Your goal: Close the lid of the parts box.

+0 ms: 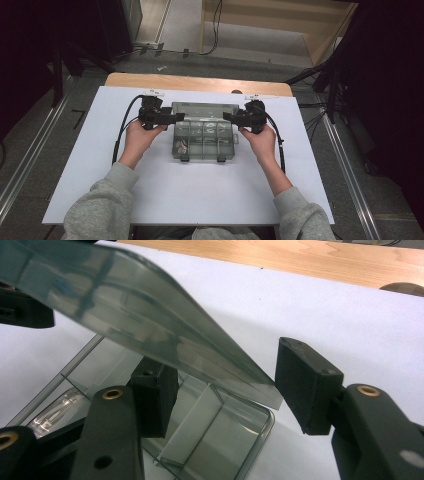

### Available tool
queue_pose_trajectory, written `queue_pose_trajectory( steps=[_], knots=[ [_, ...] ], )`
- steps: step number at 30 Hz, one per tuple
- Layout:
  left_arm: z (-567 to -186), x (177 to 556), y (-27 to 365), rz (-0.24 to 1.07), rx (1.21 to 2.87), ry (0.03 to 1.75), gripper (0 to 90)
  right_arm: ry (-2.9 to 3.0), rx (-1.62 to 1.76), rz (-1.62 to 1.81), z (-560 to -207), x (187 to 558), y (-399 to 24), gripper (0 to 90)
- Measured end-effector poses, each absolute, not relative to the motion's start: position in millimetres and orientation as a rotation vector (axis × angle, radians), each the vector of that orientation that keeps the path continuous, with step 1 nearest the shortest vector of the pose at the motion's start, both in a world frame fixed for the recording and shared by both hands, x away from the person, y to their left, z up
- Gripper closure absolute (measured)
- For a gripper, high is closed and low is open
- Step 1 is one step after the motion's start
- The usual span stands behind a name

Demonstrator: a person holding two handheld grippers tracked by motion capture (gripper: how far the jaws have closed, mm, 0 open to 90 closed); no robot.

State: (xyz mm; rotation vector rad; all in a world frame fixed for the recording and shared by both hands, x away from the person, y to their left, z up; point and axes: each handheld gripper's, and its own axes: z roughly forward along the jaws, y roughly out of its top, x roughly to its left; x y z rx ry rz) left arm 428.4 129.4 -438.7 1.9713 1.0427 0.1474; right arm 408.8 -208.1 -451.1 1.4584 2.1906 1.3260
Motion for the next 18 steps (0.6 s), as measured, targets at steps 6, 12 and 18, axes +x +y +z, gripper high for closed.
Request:
queue_pose_trajectory(
  steps=[6, 12, 18],
  knots=[
    [-433.5, 422.0, 138.5, 0.126, 1.992, 1.057, 42.1, 2.192, 1.449, 1.331, -450.8, 408.1, -208.7, 40.7],
    [-428.8, 415.7, 146.0, 0.082, 1.999, 1.071, 55.5, 2.190, 1.446, 1.340, -450.8, 408.7, -207.7, 40.3],
    [-429.4, 415.7, 147.7, 0.009, 1.992, 1.050, 72.5, 2.196, 1.443, 1.336, -449.5, 407.9, -207.7, 40.0]
  ],
)
